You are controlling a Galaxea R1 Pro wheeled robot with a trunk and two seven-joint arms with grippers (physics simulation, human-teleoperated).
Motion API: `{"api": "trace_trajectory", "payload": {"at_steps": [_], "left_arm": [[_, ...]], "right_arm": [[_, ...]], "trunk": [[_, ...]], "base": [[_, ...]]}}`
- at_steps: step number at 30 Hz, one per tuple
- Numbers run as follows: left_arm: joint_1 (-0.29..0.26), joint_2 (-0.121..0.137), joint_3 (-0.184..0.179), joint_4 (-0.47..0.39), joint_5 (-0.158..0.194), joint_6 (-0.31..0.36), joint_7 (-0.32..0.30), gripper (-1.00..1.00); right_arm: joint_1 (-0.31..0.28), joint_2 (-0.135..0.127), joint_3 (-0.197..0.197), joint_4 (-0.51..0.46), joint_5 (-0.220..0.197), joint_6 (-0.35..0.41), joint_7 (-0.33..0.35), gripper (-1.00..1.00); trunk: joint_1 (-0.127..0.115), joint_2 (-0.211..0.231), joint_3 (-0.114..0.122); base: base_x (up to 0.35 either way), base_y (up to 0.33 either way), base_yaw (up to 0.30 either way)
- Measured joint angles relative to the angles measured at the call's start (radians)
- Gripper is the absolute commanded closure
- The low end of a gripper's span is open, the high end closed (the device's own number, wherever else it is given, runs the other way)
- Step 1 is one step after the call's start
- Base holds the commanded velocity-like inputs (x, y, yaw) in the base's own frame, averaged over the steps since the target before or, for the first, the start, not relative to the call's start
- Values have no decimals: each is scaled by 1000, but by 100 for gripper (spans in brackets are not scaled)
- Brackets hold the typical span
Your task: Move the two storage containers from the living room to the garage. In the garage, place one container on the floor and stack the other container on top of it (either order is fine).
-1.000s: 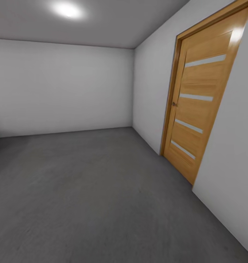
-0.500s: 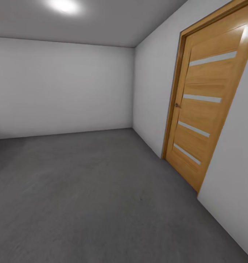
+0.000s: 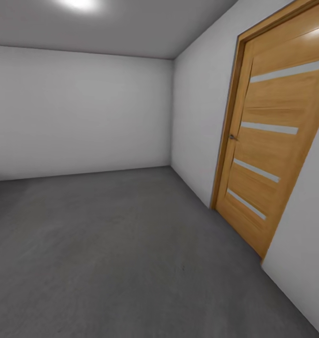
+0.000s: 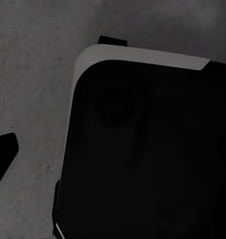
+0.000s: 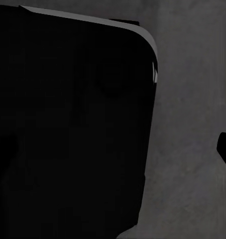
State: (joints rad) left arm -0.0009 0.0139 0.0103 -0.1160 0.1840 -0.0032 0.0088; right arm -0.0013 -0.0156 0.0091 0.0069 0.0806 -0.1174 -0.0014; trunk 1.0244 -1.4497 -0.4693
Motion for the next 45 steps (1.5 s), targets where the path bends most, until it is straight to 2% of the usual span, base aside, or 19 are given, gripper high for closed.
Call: {"api": "trace_trajectory", "payload": {"at_steps": [32,45], "left_arm": [[0,0,0,0,0,-1,0,-100],[0,0,0,0,0,-1,0,-100]], "right_arm": [[0,6,0,0,0,0,0,-100],[0,6,0,0,0,1,0,-100]], "trunk": [[0,0,0],[0,0,0]], "base": [[325,0,-3],[325,0,-239]]}}
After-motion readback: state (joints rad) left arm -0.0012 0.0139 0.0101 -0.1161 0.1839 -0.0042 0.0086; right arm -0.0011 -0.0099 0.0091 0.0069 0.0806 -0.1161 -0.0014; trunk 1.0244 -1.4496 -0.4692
